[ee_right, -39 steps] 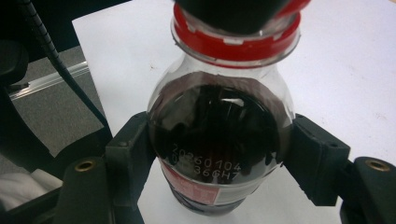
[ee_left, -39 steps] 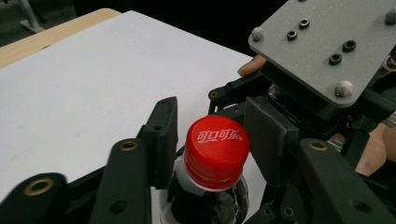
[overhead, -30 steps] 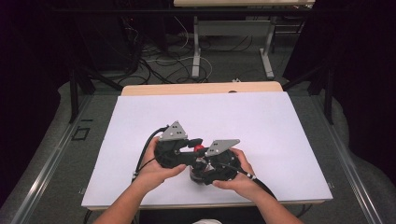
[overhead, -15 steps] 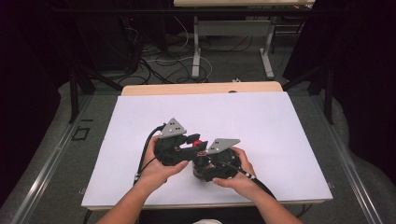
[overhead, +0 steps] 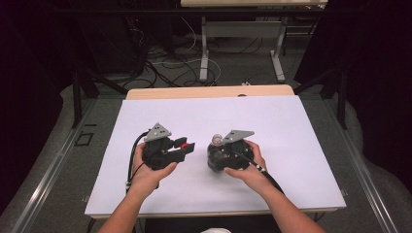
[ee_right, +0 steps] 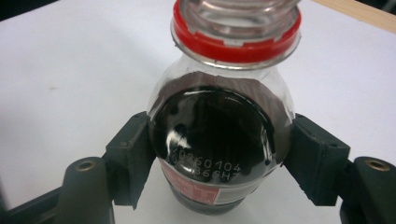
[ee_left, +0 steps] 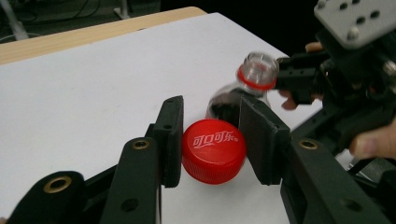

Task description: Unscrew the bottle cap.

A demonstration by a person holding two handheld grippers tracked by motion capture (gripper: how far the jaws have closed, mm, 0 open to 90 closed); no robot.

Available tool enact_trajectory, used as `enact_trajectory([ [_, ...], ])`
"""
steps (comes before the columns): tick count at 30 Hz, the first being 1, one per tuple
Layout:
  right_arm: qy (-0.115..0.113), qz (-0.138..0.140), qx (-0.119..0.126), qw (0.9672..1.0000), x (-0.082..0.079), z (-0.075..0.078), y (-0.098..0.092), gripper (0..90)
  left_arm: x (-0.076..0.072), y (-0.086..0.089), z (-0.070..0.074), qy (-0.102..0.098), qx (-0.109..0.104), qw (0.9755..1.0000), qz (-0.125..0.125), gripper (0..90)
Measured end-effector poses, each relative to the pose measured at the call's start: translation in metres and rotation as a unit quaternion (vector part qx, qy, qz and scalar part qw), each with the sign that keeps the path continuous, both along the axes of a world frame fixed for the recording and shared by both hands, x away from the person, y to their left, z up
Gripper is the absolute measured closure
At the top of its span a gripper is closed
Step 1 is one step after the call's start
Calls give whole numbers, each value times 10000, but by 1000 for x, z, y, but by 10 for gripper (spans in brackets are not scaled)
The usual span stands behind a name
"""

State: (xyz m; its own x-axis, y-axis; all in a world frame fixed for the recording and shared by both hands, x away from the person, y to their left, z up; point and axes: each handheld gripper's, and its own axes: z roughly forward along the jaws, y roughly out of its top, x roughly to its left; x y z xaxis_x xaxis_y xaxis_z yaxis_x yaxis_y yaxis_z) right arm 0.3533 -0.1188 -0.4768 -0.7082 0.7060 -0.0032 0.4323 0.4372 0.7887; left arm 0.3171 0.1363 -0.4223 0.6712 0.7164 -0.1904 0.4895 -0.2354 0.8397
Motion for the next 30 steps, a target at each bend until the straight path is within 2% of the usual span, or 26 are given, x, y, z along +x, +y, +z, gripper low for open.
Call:
enact_trajectory([
  [2, -74, -125, 8, 9999, 10, 2, -2, 298, 1, 5, -2, 32, -52, 9999, 86, 615],
  [5, -54, -335, 75, 9994, 27, 8, -5, 298, 2, 11, -6, 22, -72, 9998, 163, 616],
  [11, -106, -766, 210, 9968, 63, 13, -9, 298, 6, 17, -14, 61, 7, 9996, 279, 616],
  [16, -118, -928, 177, 9955, 87, 11, -5, 298, 11, 19, -21, 111, 2, 9994, 315, 616],
  [19, -133, -1017, 52, 9947, 98, 6, 0, 298, 14, 19, -28, 125, -6, 9992, 381, 616],
  [20, -92, -1047, 38, 9945, 101, 5, 2, 298, 14, 20, -29, 203, -14, 9992, 351, 616],
  [22, -117, -1040, 18, 9945, 107, 2, 6, 298, 16, 19, -33, 178, 5, 9990, 405, 616],
  [23, -102, -1071, 15, 9942, 110, 1, 9, 298, 16, 20, -34, 228, 20, 9991, 366, 616],
  [25, -84, -1054, 4, 9944, 113, -2, 12, 298, 17, 20, -38, 250, -14, 9990, 369, 616],
  [30, 13, -1050, -17, 9945, 115, -10, 20, 297, 18, 17, -48, 271, 135, 9991, 290, 616],
])
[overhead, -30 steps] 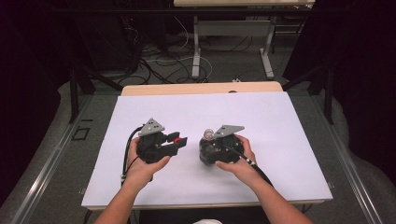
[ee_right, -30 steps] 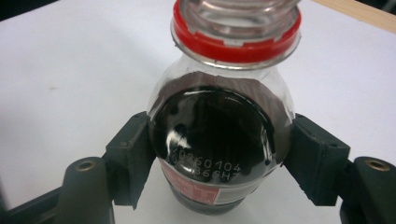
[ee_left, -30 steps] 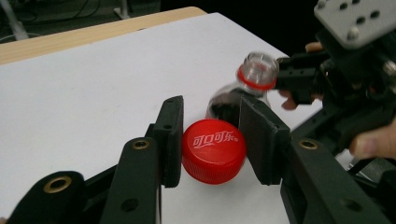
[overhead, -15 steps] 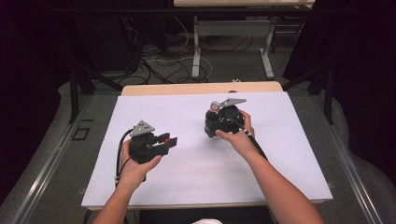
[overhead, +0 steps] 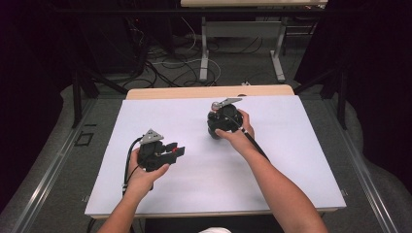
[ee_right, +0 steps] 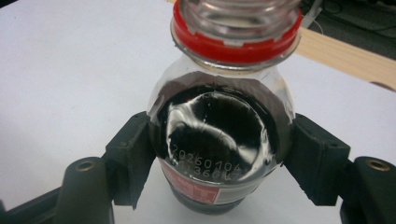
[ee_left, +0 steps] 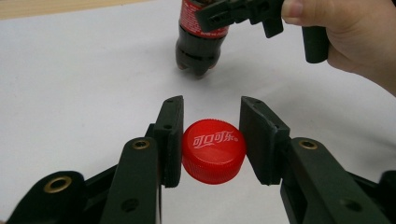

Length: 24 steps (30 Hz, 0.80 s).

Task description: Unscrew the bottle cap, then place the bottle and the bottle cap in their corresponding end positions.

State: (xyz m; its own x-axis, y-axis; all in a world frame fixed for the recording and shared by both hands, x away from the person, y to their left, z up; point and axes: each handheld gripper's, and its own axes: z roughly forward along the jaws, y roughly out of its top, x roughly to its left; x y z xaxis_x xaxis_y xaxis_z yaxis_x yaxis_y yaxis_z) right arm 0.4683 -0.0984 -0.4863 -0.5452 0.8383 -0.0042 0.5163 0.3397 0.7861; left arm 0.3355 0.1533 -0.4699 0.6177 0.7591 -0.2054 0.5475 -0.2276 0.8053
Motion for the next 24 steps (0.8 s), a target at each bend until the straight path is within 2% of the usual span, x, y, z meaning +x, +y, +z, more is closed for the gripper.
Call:
enact_trajectory([
  [1, -8, 37, -49, 10000, 0, -2, 1, 297, 0, -1, -2, -32, 2, 10000, -23, 616],
  [5, 35, 38, 17, 10000, -3, -6, 5, 296, 0, -4, -7, -1, 36, 10000, -91, 616],
  [8, 59, 78, -30, 9999, -6, -8, 7, 295, 0, -7, -10, 70, 51, 9999, -101, 616],
  [11, -9, 80, -15, 10000, -8, -11, 8, 292, 2, -8, -13, 95, 57, 9998, -171, 616],
  [12, -48, 96, -36, 9999, -8, -12, 7, 291, 2, -10, -14, 187, 21, 9997, -175, 616],
  [16, -39, 112, 107, 9999, -8, -14, 4, 285, 5, -15, -17, 151, -11, 9994, -304, 617],
  [18, -58, 128, 78, 9999, -9, -14, 4, 281, 6, -18, -18, 175, 16, 9993, -319, 616],
  [20, -90, 139, 81, 9998, -9, -15, 4, 255, 8, -23, -20, 169, -21, 9992, -351, 616],
  [23, -101, 161, 142, 9997, -11, -17, 2, 176, 12, -30, -23, 117, 39, 9987, -494, 615],
  [24, -106, 184, 150, 9997, -11, -18, 1, 158, 13, -33, -24, 102, -13, 9985, -530, 616],
])
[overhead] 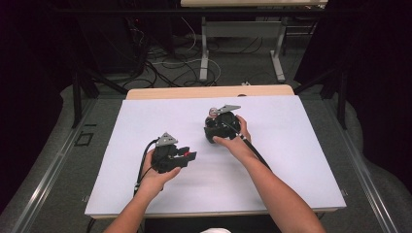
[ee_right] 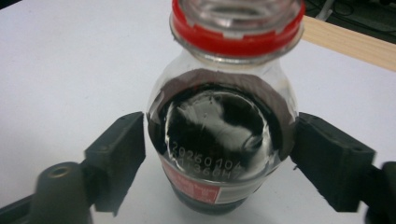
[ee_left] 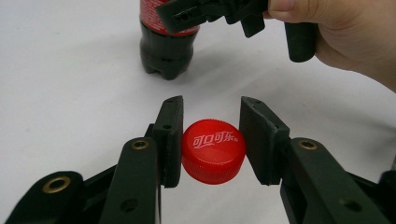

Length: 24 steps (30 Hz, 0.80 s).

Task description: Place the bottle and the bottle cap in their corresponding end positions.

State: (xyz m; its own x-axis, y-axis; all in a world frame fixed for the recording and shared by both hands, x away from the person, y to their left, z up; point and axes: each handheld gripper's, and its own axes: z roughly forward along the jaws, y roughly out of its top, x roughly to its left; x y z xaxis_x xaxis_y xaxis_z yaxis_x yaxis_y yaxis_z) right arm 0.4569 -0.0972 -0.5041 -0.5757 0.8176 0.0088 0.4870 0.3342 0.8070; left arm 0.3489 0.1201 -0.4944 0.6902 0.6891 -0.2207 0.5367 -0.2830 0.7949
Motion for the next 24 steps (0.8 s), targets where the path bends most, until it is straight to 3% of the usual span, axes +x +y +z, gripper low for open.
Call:
enact_trajectory([
  [7, 32, -116, 63, 9999, -9, -2, -13, 147, 9, -20, -11, -78, 52, 9996, -251, 616],
  [11, -2, -252, 225, 9994, -18, 0, -24, 124, 14, -30, -19, -39, 73, 9996, -260, 616],
  [18, 57, -414, 253, 9988, -38, 2, -47, 73, 20, -44, -32, -78, 234, 9993, -299, 616],
  [24, 92, -573, 274, 9979, -55, -4, -74, 0, 23, -54, -47, 63, 285, 9991, -316, 615],
])
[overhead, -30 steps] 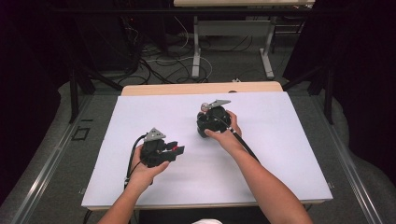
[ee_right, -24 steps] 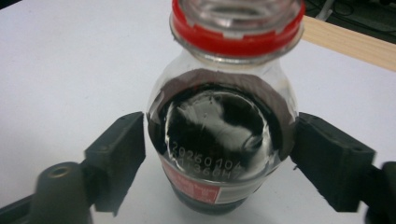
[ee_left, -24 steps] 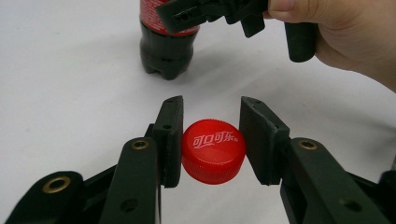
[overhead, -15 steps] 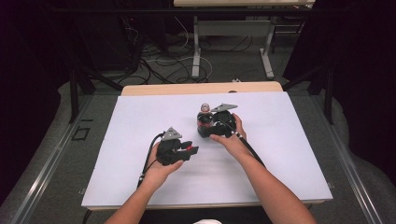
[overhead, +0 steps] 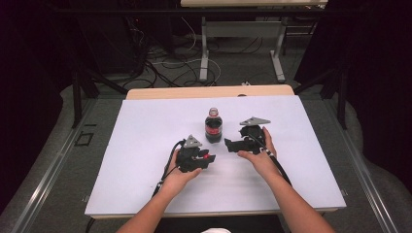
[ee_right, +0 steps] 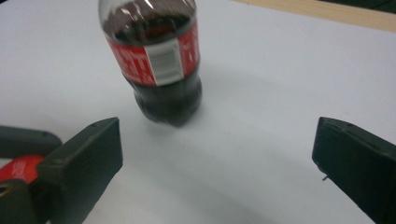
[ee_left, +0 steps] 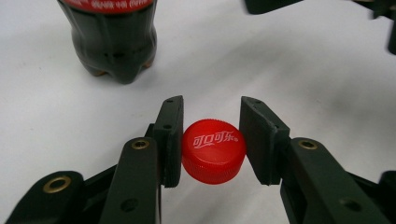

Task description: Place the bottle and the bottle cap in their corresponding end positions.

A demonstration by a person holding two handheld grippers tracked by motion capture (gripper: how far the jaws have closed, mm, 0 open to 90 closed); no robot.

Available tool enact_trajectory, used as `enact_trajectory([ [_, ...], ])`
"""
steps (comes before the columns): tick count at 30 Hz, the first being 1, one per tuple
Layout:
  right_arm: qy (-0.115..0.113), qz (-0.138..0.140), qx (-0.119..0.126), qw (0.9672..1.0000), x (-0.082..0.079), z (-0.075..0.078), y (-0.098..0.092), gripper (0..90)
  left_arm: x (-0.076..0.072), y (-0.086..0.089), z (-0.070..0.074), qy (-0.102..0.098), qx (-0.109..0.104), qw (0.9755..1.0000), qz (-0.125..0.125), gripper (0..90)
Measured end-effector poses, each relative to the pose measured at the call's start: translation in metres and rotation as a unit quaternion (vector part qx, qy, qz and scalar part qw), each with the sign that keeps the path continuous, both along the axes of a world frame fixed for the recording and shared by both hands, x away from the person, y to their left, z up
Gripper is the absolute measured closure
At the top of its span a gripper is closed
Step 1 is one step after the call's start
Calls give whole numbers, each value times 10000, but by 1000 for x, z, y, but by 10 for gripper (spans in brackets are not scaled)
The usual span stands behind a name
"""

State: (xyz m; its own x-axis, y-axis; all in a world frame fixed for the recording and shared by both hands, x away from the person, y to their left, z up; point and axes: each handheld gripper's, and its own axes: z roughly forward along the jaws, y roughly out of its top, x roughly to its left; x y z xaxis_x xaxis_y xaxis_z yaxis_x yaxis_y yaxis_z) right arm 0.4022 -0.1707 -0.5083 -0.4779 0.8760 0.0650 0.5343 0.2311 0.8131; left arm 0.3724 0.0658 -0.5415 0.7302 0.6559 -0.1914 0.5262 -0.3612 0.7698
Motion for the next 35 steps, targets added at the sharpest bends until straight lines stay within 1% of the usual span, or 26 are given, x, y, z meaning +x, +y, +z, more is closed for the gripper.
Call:
enact_trajectory([
  [1, 28, -41, 40, 10000, -3, -1, -4, 0, 1, -2, -3, 41, 3, 10000, 0, 616],
  [2, 28, -64, 58, 10000, -7, -2, -9, 0, 1, -4, -6, -10, 19, 10000, 0, 616],
  [4, -18, -179, 47, 9998, -14, -5, -15, 0, 2, -9, -10, 63, 69, 9999, -65, 615],
  [5, -51, -208, 12, 9998, -17, -7, -19, 0, 1, -12, -13, 67, 31, 9999, -82, 615],
  [6, -35, -256, 34, 9997, -20, -8, -22, 0, 1, -15, -14, 63, 73, 9999, -110, 616],
  [7, -53, -256, 39, 9997, -22, -9, -25, 0, 0, -17, -15, 133, 102, 9997, -156, 616],
  [8, -38, -282, 52, 9996, -25, -9, -28, 0, -1, -19, -16, 109, 160, 9996, -214, 616],
  [10, -49, -322, 91, 9994, -29, -9, -34, 0, -3, -24, -18, 84, 175, 9995, -242, 615],
  [11, -103, -332, 105, 9993, -31, -9, -37, 0, -4, -25, -18, 104, 293, 9990, -315, 615],
  [13, -139, -354, 107, 9992, -34, -8, -42, 0, -5, -27, -21, 69, 360, 9987, -341, 615],
  [15, -147, -415, 186, 9989, -36, -7, -47, 0, -5, -26, -22, 63, 395, 9986, -344, 613],
  [16, -131, -452, 248, 9986, -37, -6, -48, 0, -5, -26, -22, 102, 373, 9986, -355, 610],
  [17, -115, -471, 273, 9984, -37, -6, -50, 0, -6, -26, -22, 146, 316, 9990, -294, 597],
  [18, -142, -492, 286, 9983, -36, -6, -51, 0, -5, -24, -21, 162, 312, 9988, -351, 552],
  [19, -118, -484, 279, 9984, -37, -5, -52, 0, -5, -23, -19, 124, 367, 9987, -326, 510],
  [20, -148, -464, 270, 9984, -37, -5, -53, 0, -6, -21, -17, 84, 342, 9989, -305, 483],
  [21, -143, -475, 271, 9984, -38, -5, -52, 0, -6, -18, -14, 52, 248, 9993, -272, 440],
  [24, -147, -466, 197, 9986, -40, -5, -55, 0, -8, -5, -1, -154, 259, 9995, -83, 330],
  [25, -93, -484, 232, 9985, -41, -5, -56, 0, -8, 3, 5, -251, 317, 9992, -40, 292],
  [26, -134, -471, 186, 9986, -42, -6, -58, 0, -8, 10, 9, -358, 191, 9992, 61, 289],
  [28, -150, -481, 188, 9986, -45, -6, -61, 0, -7, 29, 18, -468, 95, 9985, 261, 274],
  [30, -189, -483, 175, 9985, -47, -6, -65, 0, -8, 49, 23, -522, 37, 9975, 482, 264],
  [32, -163, -530, 122, 9984, -48, -8, -70, 0, -8, 69, 25, -466, -31, 9962, 741, 239],
  [33, -151, -583, 176, 9980, -48, -8, -71, 0, -9, 79, 25, -479, -48, 9952, 852, 227],
  [34, -163, -604, 178, 9979, -48, -10, -74, 0, -9, 88, 25, -508, -129, 9932, 1036, 205],
  [35, -156, -599, 202, 9979, -48, -11, -76, 0, -9, 97, 26, -462, -139, 9922, 1146, 174],
])
